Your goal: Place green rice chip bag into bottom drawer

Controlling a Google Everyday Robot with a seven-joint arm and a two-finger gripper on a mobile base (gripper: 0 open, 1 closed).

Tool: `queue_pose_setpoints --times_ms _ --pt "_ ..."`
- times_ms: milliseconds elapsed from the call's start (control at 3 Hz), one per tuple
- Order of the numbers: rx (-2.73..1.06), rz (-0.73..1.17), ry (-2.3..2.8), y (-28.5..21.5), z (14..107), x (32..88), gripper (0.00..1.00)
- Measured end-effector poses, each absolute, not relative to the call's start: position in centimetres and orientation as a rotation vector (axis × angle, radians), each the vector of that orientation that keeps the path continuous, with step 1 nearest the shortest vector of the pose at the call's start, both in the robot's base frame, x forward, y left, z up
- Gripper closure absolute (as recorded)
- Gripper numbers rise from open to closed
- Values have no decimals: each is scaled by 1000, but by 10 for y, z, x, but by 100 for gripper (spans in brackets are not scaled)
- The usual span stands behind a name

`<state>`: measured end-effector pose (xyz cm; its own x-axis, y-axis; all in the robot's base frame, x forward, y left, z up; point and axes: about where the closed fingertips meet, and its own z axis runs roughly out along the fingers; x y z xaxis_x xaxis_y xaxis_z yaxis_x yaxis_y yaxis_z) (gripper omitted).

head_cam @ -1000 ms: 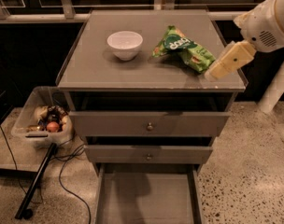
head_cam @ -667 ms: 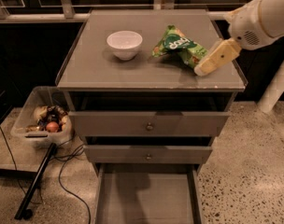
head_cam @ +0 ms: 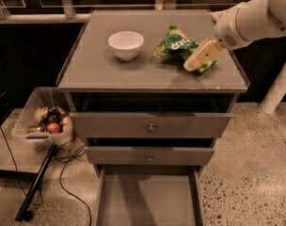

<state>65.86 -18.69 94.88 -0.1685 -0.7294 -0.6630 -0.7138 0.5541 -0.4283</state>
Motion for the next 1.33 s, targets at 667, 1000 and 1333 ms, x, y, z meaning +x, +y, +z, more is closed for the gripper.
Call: queue_pose_setpoints --times_ms 667,1000,1333 --pt "-1250 -48 1903 -170 915 699 0" --pt "-1285 -50 1930 -161 896 714 0" --pt "-1299 -48 1966 -156 880 729 0"
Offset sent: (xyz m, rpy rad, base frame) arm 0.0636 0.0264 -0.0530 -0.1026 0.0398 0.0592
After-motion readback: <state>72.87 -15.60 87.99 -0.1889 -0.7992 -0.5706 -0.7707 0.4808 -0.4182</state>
